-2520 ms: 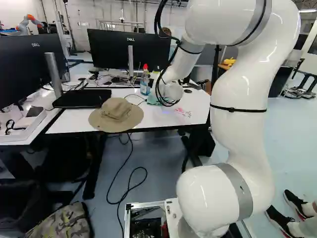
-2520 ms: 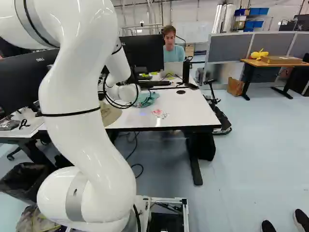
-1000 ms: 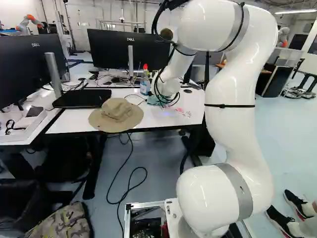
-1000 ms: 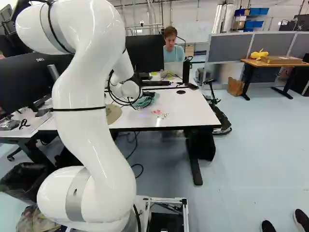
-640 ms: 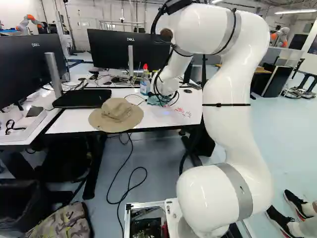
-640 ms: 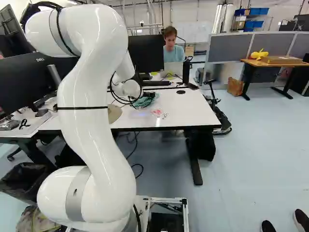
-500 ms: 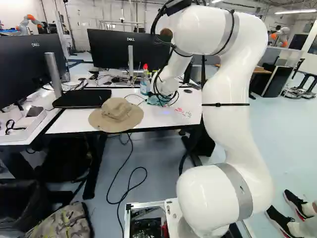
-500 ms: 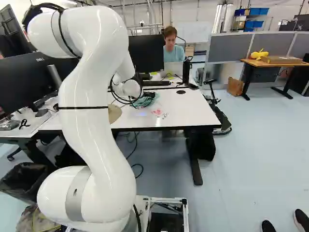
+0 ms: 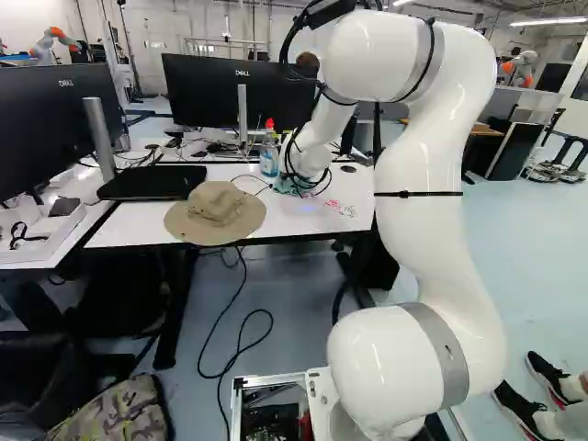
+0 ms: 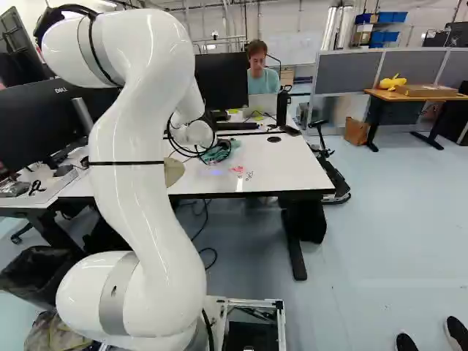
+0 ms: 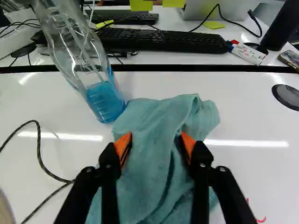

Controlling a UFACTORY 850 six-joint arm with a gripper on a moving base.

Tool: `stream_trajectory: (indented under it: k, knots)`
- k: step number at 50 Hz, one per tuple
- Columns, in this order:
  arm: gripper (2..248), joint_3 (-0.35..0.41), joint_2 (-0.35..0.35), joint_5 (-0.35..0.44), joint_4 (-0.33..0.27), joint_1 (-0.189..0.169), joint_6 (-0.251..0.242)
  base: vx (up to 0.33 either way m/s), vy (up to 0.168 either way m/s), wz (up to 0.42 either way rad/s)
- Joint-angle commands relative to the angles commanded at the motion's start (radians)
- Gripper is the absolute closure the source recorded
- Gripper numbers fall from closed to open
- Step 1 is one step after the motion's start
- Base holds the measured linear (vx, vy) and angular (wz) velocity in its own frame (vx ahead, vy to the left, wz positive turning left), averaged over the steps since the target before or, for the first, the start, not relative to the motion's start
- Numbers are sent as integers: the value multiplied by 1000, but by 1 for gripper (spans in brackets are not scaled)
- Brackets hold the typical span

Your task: Clean the table with the green towel

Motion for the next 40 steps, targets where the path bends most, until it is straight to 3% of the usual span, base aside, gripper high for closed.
stream_trajectory:
  k: [4,5,9,10,14,15,19,20,40]
  knots:
    - [103,0,0,0,0,0,0,0,0,0]
    - [141,0,0,0,0,0,0,0,0,0]
    - [141,0,0,0,0,0,0,0,0,0]
    - [177,0,0,0,0,0,0,0,0,0]
    - [177,0,0,0,0,0,0,0,0,0]
    - [204,0,0,0,0,0,0,0,0,0]
    - [204,1,3,0,0,0,0,0,0,0]
    - [215,1,4,0,0,0,0,0,0,0]
    - [217,12,48,0,0,0,0,0,0,0]
